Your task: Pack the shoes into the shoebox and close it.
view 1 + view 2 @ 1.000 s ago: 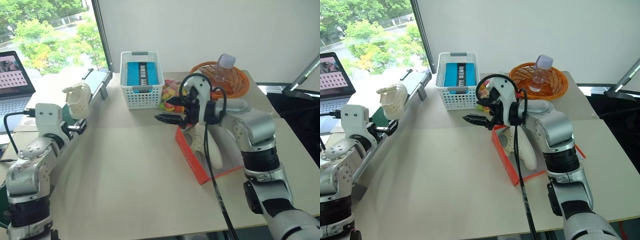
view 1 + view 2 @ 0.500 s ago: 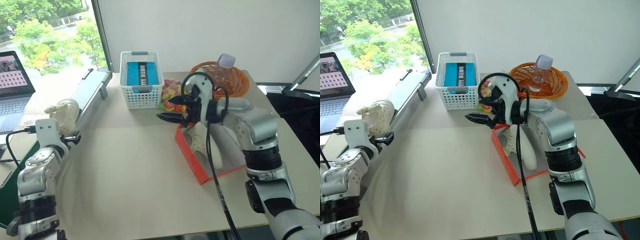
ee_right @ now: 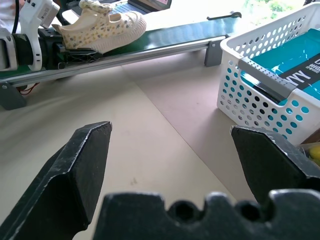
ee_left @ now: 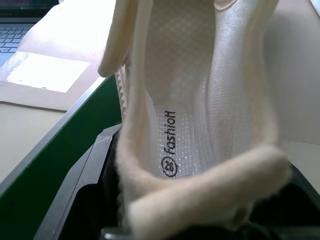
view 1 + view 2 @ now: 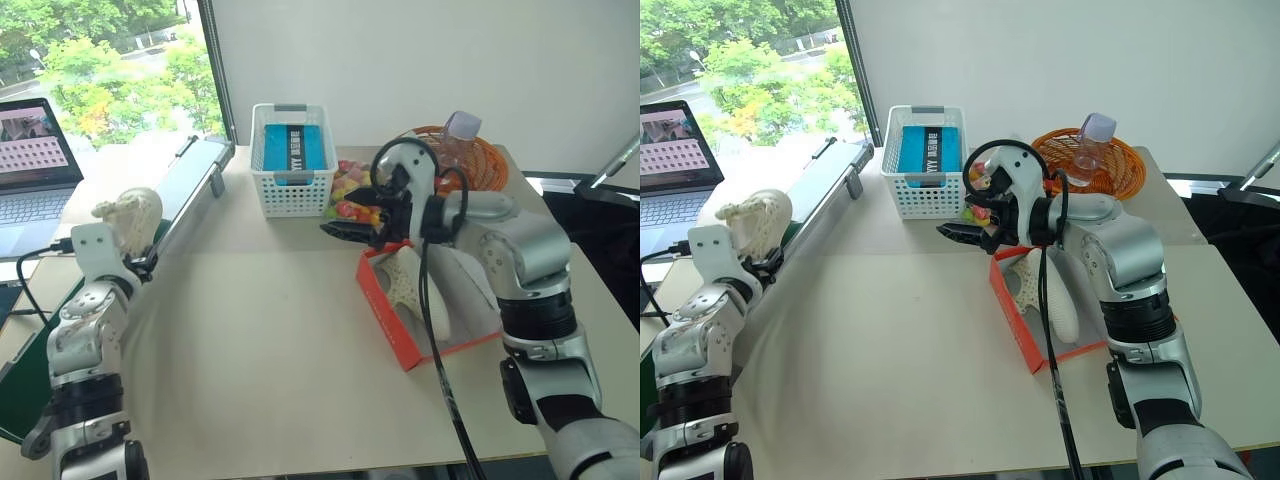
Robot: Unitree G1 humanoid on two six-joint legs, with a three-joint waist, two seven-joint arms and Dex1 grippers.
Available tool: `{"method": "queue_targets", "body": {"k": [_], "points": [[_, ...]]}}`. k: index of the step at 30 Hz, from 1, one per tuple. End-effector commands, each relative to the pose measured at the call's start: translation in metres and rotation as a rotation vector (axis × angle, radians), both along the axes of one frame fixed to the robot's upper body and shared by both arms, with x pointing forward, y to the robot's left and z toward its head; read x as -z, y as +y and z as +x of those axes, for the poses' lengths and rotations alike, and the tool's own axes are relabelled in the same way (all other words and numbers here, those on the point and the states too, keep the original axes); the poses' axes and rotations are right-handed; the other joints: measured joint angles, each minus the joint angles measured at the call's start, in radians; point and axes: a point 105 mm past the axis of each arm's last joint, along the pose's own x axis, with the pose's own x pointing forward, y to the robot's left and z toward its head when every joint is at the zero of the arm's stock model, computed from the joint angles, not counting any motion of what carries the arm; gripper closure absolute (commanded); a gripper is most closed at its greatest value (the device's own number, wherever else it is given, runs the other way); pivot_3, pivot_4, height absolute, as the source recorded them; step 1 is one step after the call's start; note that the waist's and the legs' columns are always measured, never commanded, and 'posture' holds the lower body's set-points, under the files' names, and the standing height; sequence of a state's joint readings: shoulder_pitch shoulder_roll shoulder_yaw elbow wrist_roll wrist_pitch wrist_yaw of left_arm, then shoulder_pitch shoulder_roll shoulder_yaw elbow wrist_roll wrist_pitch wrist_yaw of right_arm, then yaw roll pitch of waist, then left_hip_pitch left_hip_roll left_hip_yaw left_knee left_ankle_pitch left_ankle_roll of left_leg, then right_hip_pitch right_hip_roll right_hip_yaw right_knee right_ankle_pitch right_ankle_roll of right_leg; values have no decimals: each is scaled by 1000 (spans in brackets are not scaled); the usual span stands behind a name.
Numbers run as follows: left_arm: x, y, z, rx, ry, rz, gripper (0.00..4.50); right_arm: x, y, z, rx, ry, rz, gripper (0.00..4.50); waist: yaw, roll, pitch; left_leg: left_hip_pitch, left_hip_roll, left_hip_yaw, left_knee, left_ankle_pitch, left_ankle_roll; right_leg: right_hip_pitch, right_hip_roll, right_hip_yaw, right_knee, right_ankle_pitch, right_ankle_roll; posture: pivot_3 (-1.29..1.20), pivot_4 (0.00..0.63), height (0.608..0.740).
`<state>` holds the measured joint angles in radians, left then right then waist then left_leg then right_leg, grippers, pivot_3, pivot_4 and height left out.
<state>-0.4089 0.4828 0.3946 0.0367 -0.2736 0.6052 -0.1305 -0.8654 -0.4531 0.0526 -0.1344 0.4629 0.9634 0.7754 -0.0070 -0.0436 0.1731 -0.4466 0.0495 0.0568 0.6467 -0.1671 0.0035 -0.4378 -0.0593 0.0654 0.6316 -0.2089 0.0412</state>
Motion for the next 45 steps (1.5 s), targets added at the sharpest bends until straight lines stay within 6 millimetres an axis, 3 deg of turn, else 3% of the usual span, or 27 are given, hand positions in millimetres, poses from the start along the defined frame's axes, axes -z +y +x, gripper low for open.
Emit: {"method": "queue_targets", "body": {"k": [1,4,7,14,16,23,29,33,37,39,42,45], "points": [[-90,-68,9,248,-324,96,1736,-44,-3,-4,-8,-5,194,0,1,-1,0,-1,0,0,0,0,0,-1,0,0,0,0,0,0,150,740],[-112,-127,12,452,-403,81,1736,-67,-8,2,18,80,381,0,3,-1,0,-5,-1,-1,0,0,0,-2,0,0,-2,1,2,0,150,740],[-121,-168,11,584,-439,23,1736,-86,-18,10,45,184,577,0,0,-1,0,-5,0,0,-1,0,1,-2,0,0,-2,2,2,0,150,740],[-121,-234,3,793,-440,-111,1736,-94,-41,25,150,320,766,0,-13,0,0,-5,0,-1,0,0,1,-3,1,0,-2,2,2,0,150,740],[-119,-248,-1,843,-434,-120,1736,-92,-45,27,176,333,772,0,-12,0,0,-5,-1,-1,0,0,2,-2,1,0,-2,2,2,0,150,740],[-129,-267,-5,901,-442,-180,1736,-87,-50,28,218,343,767,0,-17,0,0,-5,-1,-2,0,0,2,-2,1,0,-2,1,2,0,150,740],[-122,-289,-19,993,-401,-208,1736,-85,-53,29,243,342,765,0,-17,0,0,-5,-1,-2,0,0,2,-2,1,0,-2,1,3,0,150,740],[-120,-292,-21,1016,-377,-210,1750,-84,-53,30,243,347,766,1088,-18,0,0,-5,-1,-2,0,0,2,-2,1,0,-2,1,3,0,150,740],[-117,-286,-18,1004,-351,-213,1750,-85,-52,32,246,349,772,2515,-22,1,0,-5,-1,-3,0,0,2,-2,1,0,-2,1,3,0,150,740],[-118,-283,-17,1002,-352,-226,894,-85,-52,33,249,349,774,3086,-25,1,0,-5,-1,-3,0,0,2,-2,1,0,-2,1,3,0,150,740],[-120,-281,-18,1033,-341,-232,0,-86,-52,36,256,346,778,3945,-29,1,0,-5,-1,-3,0,1,2,-2,1,0,-2,1,3,0,150,740],[-121,-279,-24,1083,-325,-211,0,-86,-53,37,262,341,780,4039,-32,1,1,-5,-1,-3,0,0,2,-2,1,0,-2,1,3,0,150,740]]}}
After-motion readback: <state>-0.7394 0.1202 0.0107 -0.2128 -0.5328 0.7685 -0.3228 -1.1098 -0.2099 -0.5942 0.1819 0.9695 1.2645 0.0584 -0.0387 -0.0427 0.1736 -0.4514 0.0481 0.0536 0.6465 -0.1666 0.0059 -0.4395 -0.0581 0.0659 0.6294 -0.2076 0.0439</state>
